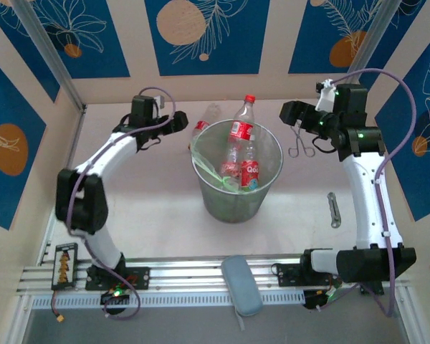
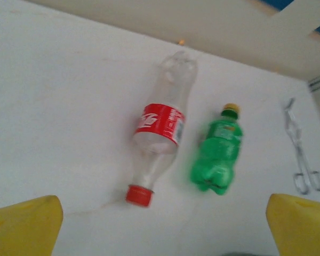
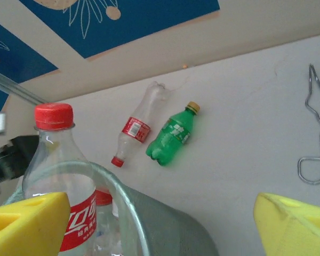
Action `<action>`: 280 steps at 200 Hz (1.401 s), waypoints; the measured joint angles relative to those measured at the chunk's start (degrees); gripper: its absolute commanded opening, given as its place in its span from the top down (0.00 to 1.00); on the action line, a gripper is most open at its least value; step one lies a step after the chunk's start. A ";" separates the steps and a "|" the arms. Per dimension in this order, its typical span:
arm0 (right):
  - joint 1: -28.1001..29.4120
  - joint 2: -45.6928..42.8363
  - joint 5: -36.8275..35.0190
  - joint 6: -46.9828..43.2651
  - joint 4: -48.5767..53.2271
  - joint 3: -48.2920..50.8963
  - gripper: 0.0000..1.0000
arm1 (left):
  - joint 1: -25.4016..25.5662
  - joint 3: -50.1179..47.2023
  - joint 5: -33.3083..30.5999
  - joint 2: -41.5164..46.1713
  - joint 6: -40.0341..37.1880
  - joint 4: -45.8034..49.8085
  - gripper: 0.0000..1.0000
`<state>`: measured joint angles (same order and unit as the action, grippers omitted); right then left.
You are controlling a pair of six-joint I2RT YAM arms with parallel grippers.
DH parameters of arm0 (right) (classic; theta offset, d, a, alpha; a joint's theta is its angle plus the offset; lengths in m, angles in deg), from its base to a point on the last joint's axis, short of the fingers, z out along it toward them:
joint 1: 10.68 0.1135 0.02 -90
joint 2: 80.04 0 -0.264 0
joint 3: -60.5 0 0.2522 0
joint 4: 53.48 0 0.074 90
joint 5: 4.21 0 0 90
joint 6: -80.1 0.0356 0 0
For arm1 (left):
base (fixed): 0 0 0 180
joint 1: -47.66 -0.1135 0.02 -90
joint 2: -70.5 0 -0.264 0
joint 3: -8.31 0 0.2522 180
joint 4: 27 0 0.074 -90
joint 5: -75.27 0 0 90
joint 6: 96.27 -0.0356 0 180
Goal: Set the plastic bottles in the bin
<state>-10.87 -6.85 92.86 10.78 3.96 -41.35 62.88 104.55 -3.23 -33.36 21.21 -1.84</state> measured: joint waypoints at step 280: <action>1.86 14.19 -5.22 7.26 5.66 -6.47 0.13 | 5.62 20.90 -0.04 -31.34 -6.75 -0.28 0.33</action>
<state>-9.01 7.33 87.63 18.04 9.63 -47.82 68.50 125.44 -3.27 -64.70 14.46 -2.12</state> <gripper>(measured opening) 0.876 0.707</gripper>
